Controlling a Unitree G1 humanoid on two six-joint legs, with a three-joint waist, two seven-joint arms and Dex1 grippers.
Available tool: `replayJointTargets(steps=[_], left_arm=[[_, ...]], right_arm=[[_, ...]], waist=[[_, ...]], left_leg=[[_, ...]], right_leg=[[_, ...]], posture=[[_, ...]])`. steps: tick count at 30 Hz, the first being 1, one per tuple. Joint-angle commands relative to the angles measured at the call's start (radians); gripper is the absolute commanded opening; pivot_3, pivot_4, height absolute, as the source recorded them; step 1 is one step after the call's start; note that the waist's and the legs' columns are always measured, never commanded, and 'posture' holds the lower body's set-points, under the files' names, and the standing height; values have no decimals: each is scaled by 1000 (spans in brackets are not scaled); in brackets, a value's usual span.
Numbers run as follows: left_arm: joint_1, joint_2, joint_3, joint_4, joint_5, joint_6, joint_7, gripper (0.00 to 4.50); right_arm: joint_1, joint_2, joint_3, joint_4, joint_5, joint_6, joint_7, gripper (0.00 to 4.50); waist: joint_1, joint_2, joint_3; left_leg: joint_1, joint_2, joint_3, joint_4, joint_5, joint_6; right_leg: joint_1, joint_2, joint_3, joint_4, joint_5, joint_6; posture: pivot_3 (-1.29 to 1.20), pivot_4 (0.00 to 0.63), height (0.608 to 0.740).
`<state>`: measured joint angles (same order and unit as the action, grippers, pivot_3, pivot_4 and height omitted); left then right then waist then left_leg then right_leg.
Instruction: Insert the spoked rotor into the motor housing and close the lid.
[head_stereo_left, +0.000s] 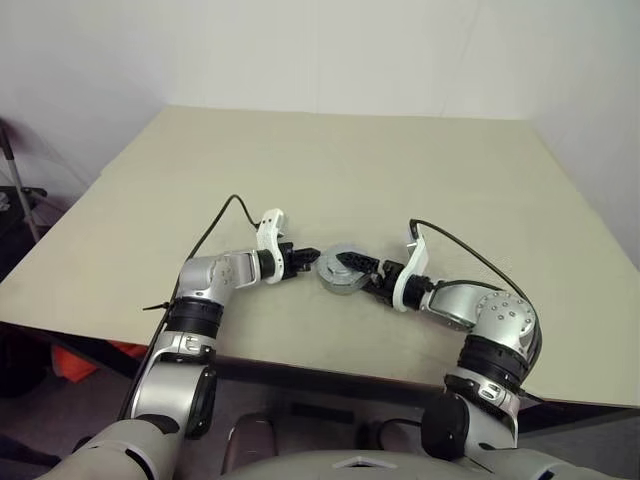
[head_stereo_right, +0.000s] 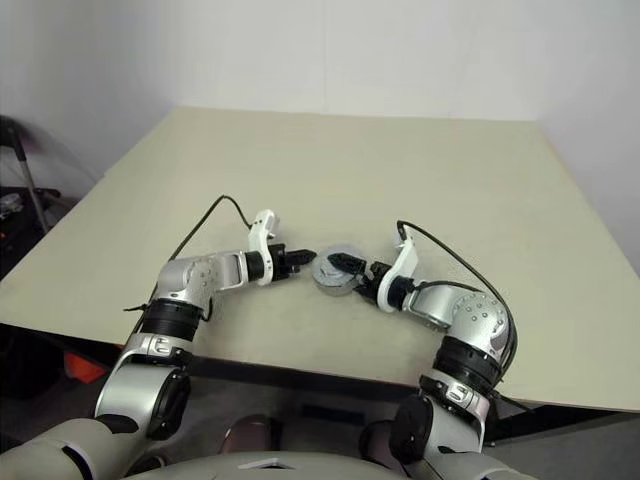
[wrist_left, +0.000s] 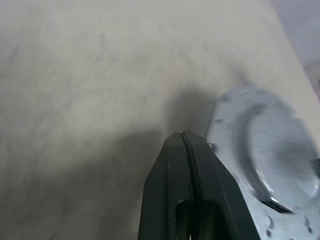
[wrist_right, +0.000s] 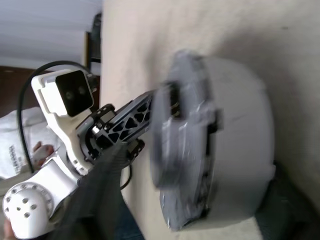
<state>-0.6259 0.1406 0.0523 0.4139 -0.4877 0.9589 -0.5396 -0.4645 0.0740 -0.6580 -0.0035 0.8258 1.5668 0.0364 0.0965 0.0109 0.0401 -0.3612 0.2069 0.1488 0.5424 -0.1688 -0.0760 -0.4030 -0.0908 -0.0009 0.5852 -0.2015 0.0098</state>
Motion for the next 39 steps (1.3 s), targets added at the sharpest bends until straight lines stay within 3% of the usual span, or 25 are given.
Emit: replayJointTargets(steps=[1,2,6,11,18,23,26,37,39], left_arm=[[-18,2,5,-12,1,-7,-4,0],[-18,3,5,-11,3,-9,-4,0],[-21,4,11,-1,7,-23,-3,0],[-43,-2,92,15,-29,-78,7,0],[-48,-14,247,14,-118,-98,45,0],[-16,-23,294,-12,-167,-81,51,0],[-9,-34,337,-16,-213,-69,69,574],[8,-89,526,-18,-509,144,174,4379],[5,-93,547,-2,-555,184,190,4379]], right_arm=[[-14,2,20,1,-5,4,3,2768],[-12,-4,20,1,-11,3,3,2472],[-14,-15,10,19,-25,-22,-1,2229],[-46,-21,-52,57,-14,-44,-18,2228],[-199,17,-267,141,89,-110,-130,2228],[-269,46,-315,154,145,-123,-208,2228],[-299,56,-336,176,185,-139,-255,2228],[-349,72,-286,196,403,-162,-392,2228],[-349,78,-261,184,469,-160,-421,2228]], waist=[[0,1,1],[-1,1,0],[0,1,0],[0,0,0],[8,1,2],[9,2,5],[9,1,6],[9,1,9],[9,1,9]], left_leg=[[0,0,0,0,0,0],[0,0,0,0,0,0],[1,0,0,0,0,0],[1,0,0,2,0,0],[-2,0,0,3,2,-2],[-8,0,0,3,1,-1],[-8,1,0,3,0,2],[-9,1,0,5,-1,2],[-8,0,0,5,-1,2]], right_leg=[[0,0,0,0,0,0],[-1,0,0,0,0,0],[0,0,0,1,-1,-1],[0,0,0,3,-1,-1],[-1,-1,0,3,0,-3],[-6,0,-1,3,3,-2],[-6,0,-3,3,3,-2],[-6,0,-3,3,3,-1],[-6,0,-3,3,3,-1]], posture=[[0,0,740],[0,0,740],[0,0,740],[0,0,740],[0,0,740],[0,0,740],[0,0,740],[0,0,740],[0,0,740]])
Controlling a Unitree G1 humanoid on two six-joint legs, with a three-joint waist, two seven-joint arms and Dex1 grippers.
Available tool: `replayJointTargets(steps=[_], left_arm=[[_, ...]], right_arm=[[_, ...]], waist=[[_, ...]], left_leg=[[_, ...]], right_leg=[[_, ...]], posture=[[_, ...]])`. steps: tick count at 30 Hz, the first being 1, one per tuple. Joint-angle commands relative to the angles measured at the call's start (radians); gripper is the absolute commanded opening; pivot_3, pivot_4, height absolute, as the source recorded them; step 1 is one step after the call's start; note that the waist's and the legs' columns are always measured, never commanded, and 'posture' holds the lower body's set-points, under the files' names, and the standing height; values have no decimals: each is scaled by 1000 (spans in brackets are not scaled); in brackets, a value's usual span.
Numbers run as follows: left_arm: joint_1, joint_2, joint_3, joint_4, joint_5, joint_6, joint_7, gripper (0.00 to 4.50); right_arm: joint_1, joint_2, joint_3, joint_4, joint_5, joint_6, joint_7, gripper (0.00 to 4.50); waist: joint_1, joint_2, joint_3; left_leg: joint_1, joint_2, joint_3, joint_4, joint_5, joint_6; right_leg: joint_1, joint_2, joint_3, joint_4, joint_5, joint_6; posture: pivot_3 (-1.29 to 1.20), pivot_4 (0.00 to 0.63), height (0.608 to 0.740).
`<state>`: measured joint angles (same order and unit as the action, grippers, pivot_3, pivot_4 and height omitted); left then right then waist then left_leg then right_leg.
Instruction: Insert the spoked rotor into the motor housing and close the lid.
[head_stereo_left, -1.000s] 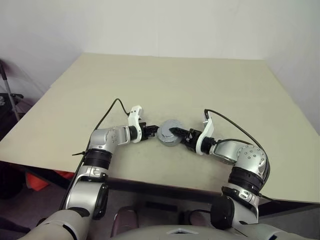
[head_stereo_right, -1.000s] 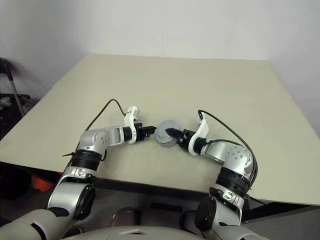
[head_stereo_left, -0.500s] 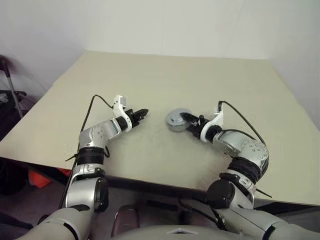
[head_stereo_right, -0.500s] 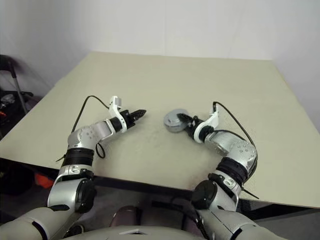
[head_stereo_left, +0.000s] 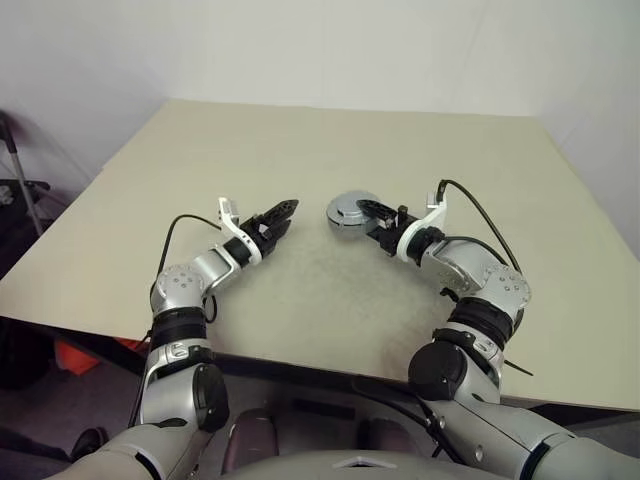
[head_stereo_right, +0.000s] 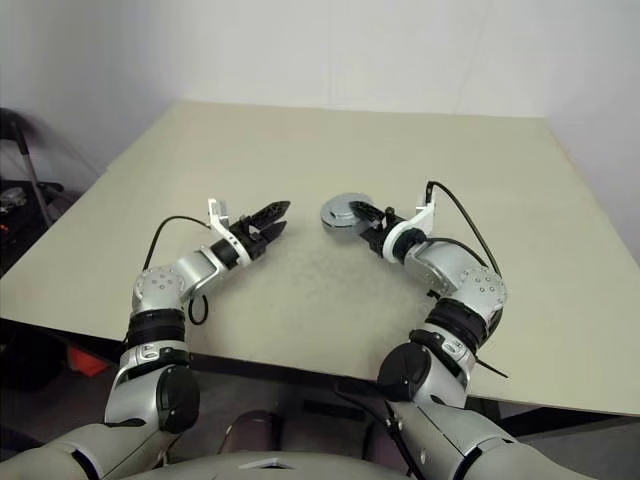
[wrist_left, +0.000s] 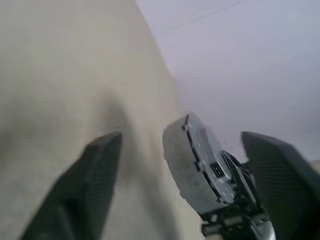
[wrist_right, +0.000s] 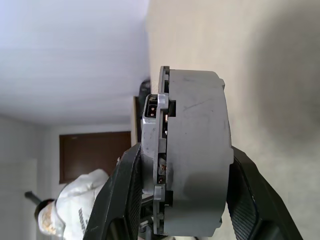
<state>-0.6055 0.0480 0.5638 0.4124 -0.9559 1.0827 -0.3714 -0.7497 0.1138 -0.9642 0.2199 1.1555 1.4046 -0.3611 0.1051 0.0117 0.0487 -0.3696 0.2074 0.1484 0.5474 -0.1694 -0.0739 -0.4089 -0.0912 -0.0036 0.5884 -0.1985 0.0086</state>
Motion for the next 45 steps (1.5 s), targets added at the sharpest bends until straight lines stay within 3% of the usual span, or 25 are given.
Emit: replayJointTargets(steps=[1,9,24,27,31,39,42,45], left_arm=[[-19,-7,43,3,-107,71,29,4379],[-51,-68,50,13,-199,98,70,4379],[-62,-83,-16,8,-203,91,73,4379],[-57,-77,-17,10,-196,70,76,3769],[-46,-74,-10,4,-200,38,80,2565],[-39,-65,-26,5,-196,27,90,2462],[-36,-62,-32,9,-190,18,92,2462],[-35,-56,-39,13,-183,6,91,2462]], right_arm=[[-58,42,72,-54,171,17,-36,2228],[36,31,288,-101,394,-16,-136,2228],[153,-92,539,-115,560,-202,-178,2228],[160,-113,566,-110,586,-239,-183,2228],[160,-133,590,-95,607,-295,-195,2228],[176,-167,636,-109,545,-373,-159,2228],[180,-181,640,-107,502,-407,-135,3234],[170,-203,649,-117,358,-501,-116,4317]], waist=[[0,0,0],[3,-1,1],[6,-2,1],[5,-2,1],[5,-2,1],[6,-2,1],[8,-3,1],[12,-3,1]], left_leg=[[0,0,0,0,0,0],[-1,0,-1,2,0,0],[-4,0,-1,11,0,0],[-6,0,-2,14,0,0],[-7,0,-2,15,0,1],[-9,0,-2,17,-1,1],[-9,0,-3,17,-1,1],[-10,0,-3,18,-1,1]], right_leg=[[0,0,0,0,0,0],[1,0,0,0,0,1],[2,0,-1,1,3,5],[2,0,-3,1,3,5],[2,-1,-4,1,4,6],[2,-1,-8,1,5,7],[2,-1,-8,1,5,7],[2,-1,-8,1,5,8]], posture=[[0,0,740],[0,0,740],[0,0,740],[0,0,740],[0,0,740],[0,0,740],[0,0,740],[0,0,740]])
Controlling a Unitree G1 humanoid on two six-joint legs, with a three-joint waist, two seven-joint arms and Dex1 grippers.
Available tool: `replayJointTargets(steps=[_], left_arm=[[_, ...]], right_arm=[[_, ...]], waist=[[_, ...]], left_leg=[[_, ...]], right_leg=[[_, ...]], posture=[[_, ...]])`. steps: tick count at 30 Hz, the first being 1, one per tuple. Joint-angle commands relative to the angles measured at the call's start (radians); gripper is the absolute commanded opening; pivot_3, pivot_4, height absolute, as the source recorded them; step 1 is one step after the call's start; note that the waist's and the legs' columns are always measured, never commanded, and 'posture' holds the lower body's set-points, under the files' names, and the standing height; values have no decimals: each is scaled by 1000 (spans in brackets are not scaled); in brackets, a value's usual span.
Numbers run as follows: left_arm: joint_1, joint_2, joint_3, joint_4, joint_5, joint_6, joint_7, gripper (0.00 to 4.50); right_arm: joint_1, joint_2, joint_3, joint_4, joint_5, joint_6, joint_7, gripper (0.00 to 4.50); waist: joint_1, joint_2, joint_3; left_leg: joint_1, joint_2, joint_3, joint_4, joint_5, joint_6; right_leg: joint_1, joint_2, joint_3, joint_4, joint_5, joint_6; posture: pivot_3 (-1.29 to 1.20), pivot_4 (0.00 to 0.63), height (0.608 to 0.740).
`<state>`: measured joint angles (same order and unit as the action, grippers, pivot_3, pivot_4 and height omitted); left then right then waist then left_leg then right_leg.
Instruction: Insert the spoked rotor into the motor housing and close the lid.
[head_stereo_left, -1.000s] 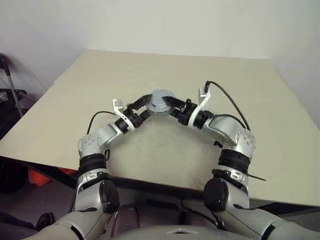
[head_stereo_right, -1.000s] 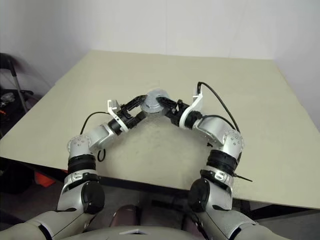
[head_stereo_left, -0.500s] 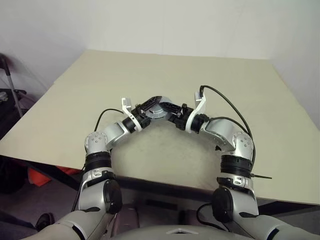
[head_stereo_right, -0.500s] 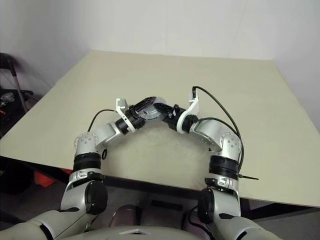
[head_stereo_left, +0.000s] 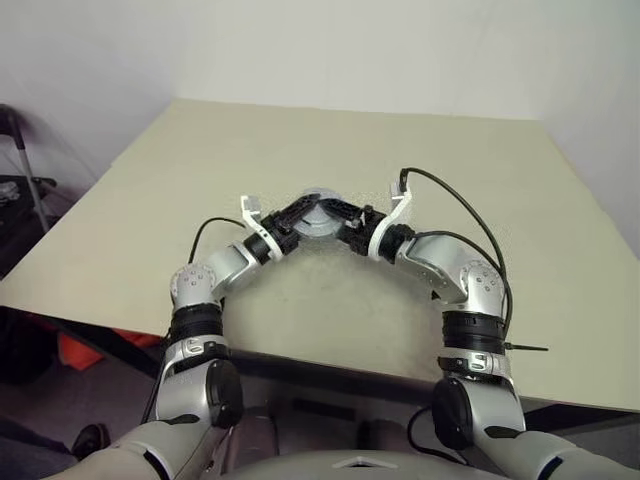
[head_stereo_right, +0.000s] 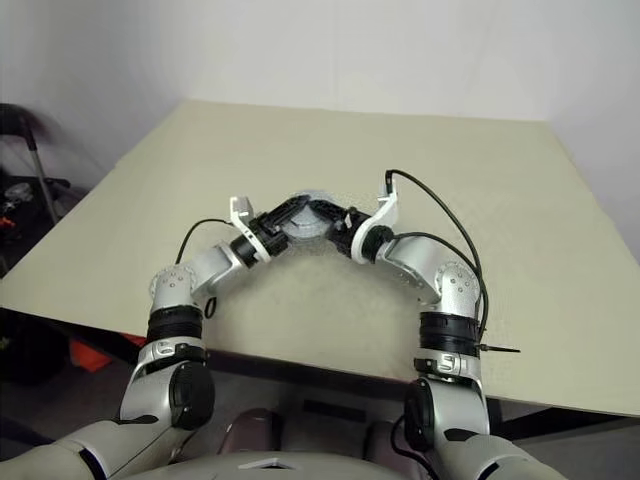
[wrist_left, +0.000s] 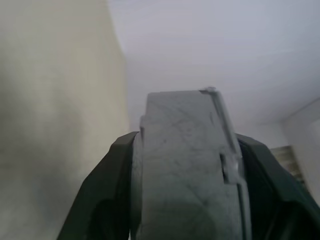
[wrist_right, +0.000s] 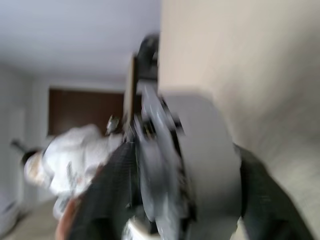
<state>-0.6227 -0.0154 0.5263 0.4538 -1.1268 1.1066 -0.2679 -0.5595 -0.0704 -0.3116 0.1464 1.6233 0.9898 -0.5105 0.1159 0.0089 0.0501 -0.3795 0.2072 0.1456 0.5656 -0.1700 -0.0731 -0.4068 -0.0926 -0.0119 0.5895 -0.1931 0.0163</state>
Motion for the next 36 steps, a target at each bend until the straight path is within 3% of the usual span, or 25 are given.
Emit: replayJointTargets(steps=[1,8,19,30,36], left_arm=[[-18,9,-4,-29,-8,-22,-14,2462],[-17,28,-24,-23,80,-154,-24,2462],[-95,167,139,229,186,-540,56,2462],[-94,188,150,294,232,-614,90,2462],[-94,214,141,301,267,-631,101,4346]], right_arm=[[-24,-26,2,-45,-151,-108,51,4438],[-22,-25,-13,-23,-259,-157,113,4438],[-13,-36,-33,-27,-313,-134,172,4438],[-30,-40,-43,-1,-331,-88,216,4438],[-42,-31,-49,24,-341,-67,216,4500]], waist=[[4,0,0],[6,0,0],[7,-1,0],[11,-2,0],[8,-3,0]], left_leg=[[-1,0,0,1,0,0],[-1,0,0,2,0,0],[-1,1,0,3,0,1],[-4,1,-2,12,-4,7],[0,1,-1,13,-3,5]], right_leg=[[0,0,0,0,0,0],[-1,0,0,0,1,0],[-1,0,0,0,2,-1],[0,-1,-1,3,3,0],[0,-1,0,10,2,0]], posture=[[0,0,740],[0,0,740],[0,0,740],[0,0,740],[0,0,740]])
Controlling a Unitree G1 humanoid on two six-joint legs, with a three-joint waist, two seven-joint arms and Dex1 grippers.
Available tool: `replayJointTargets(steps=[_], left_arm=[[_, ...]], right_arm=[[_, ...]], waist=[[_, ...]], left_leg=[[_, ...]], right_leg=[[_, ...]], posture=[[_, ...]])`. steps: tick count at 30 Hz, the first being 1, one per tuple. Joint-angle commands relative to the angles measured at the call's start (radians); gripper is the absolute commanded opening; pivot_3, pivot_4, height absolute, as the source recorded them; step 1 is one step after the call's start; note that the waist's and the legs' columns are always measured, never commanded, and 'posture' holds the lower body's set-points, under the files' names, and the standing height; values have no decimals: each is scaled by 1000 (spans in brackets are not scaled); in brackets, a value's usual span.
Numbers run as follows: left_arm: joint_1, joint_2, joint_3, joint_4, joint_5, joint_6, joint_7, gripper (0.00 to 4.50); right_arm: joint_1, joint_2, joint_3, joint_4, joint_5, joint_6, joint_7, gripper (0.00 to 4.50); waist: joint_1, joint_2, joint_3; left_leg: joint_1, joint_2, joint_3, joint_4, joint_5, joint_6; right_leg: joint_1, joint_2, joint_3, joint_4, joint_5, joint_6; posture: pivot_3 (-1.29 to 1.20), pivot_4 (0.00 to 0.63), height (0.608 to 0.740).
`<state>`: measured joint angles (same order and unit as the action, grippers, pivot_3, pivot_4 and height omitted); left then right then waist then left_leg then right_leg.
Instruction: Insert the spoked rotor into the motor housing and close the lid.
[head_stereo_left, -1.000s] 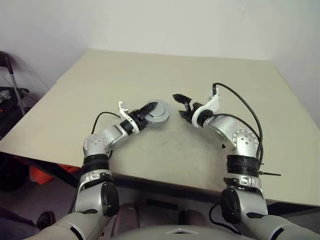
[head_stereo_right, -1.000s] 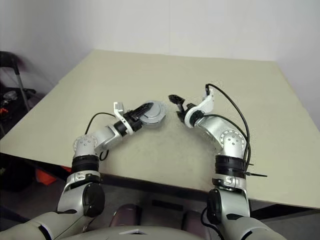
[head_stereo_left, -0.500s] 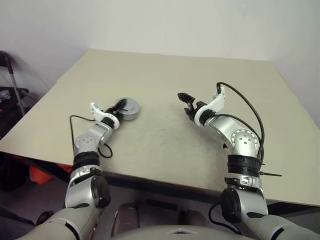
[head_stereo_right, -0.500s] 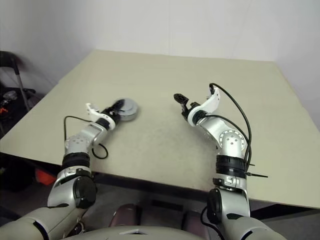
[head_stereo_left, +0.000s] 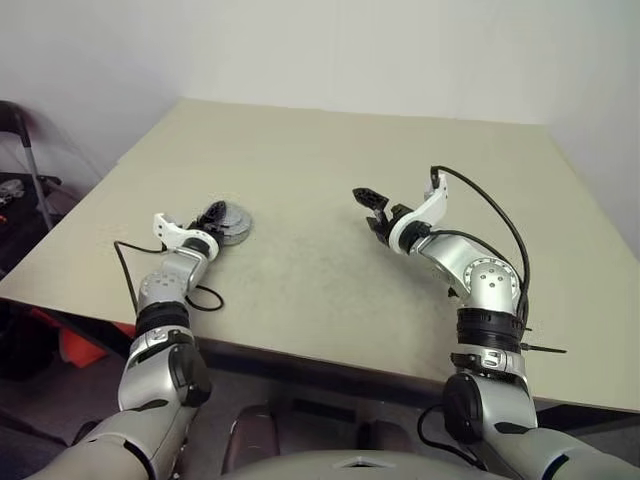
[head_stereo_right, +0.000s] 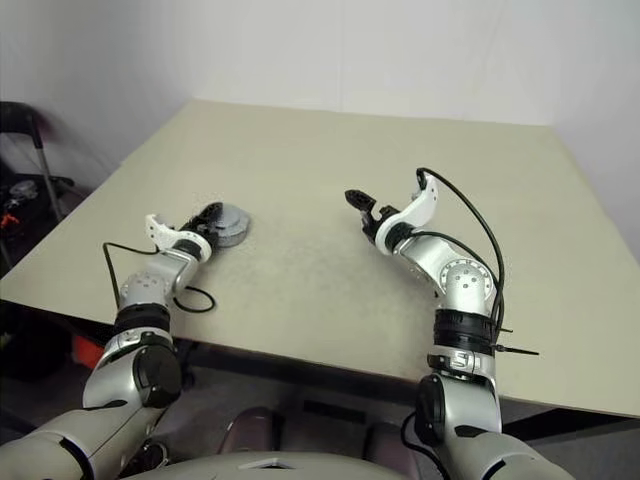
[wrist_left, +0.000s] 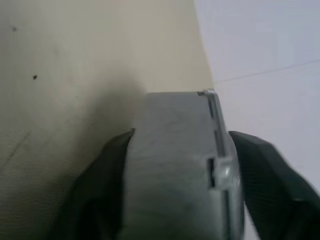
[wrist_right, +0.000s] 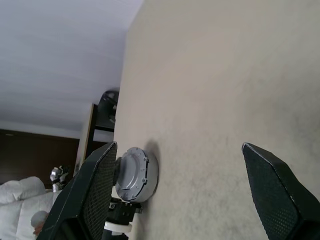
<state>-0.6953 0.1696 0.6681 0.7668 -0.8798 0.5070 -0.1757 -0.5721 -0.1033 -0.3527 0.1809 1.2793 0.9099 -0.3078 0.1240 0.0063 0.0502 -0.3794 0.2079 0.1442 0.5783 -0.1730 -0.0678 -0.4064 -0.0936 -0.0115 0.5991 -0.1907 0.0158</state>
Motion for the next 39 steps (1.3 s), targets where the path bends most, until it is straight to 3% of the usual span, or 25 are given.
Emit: replayJointTargets(steps=[1,9,16,21,27,30,34,39], left_arm=[[-24,34,3,-7,25,-40,16,4486],[-52,123,15,52,87,-162,28,4486],[-61,136,-21,47,132,-191,-6,4486],[-49,88,-172,-103,240,-282,-143,4486],[21,69,-463,-358,358,-217,-367,4486],[57,78,-606,-413,462,-235,-432,4486],[87,70,-726,-445,553,-267,-489,4486],[103,51,-752,-445,584,-279,-502,4486]], right_arm=[[-30,2,-8,-8,2,17,13,4500],[-46,-17,-4,51,-27,75,33,4500],[-45,-17,8,21,-38,129,84,4500],[18,-138,187,-174,-338,-101,393,4500],[84,-382,310,-153,-580,-233,719,4500],[104,-471,358,-103,-724,-316,793,4500],[113,-500,358,-44,-819,-378,836,4500],[120,-492,335,-18,-884,-405,846,4500]], waist=[[0,0,0],[-23,-1,0],[-15,-1,0],[9,-3,2],[28,-5,1],[26,-5,1],[10,-5,1],[-3,-5,2]], left_leg=[[1,0,0,0,0,-1],[6,2,0,-1,4,-7],[3,0,0,-1,4,-6],[0,1,0,1,4,-6],[-2,1,0,1,4,-6],[-1,1,2,1,4,-6],[1,2,2,1,5,-4],[1,2,3,1,5,-2]], right_leg=[[0,0,0,1,0,0],[0,1,3,7,-6,3],[0,0,2,6,-6,2],[-1,-1,1,5,-4,-1],[0,-2,2,5,-3,-3],[0,-3,2,6,-4,-4],[-1,-3,2,7,-4,-5],[-1,-3,2,7,-3,-7]], posture=[[0,0,740],[0,0,740],[0,0,740],[0,0,740],[0,0,740],[0,0,740],[0,0,740],[0,0,740]])
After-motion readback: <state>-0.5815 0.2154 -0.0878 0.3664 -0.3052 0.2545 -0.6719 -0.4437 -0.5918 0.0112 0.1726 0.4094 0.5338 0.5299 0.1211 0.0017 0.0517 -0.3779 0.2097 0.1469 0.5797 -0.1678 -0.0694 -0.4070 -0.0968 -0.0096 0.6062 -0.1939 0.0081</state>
